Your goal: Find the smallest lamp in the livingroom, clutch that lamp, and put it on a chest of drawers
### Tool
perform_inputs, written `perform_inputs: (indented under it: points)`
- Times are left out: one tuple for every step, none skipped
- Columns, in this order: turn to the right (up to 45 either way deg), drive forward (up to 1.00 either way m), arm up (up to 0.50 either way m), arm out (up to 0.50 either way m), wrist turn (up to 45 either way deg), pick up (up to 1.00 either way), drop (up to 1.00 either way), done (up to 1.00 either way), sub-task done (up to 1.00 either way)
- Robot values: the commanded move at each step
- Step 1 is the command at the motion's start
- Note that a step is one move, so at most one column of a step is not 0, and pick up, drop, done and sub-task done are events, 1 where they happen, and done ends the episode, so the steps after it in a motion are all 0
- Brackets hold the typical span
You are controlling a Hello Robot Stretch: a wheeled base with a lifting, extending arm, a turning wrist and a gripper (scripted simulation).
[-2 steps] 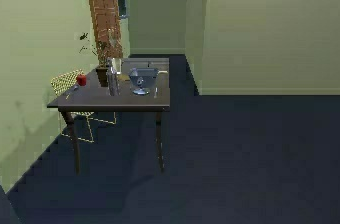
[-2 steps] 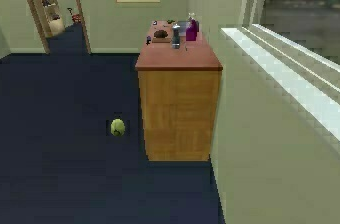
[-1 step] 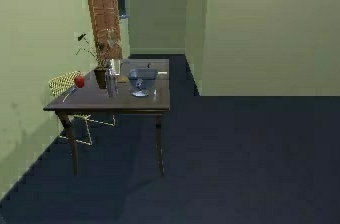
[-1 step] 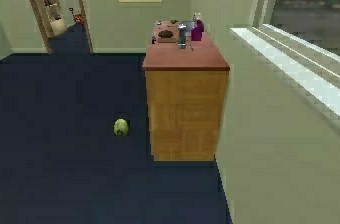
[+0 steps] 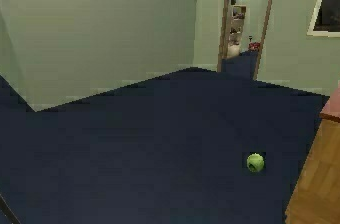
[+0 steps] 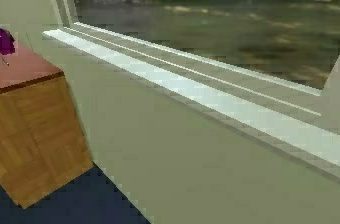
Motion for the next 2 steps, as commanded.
perform_inputs:
  points:
    - [15.0,0.00,0.00,0.00,0.0,0.00,0.00,0.00,0.00]
    - [0.0,1.00,0.00,0.00,0.0,0.00,0.00,0.00,0.00]
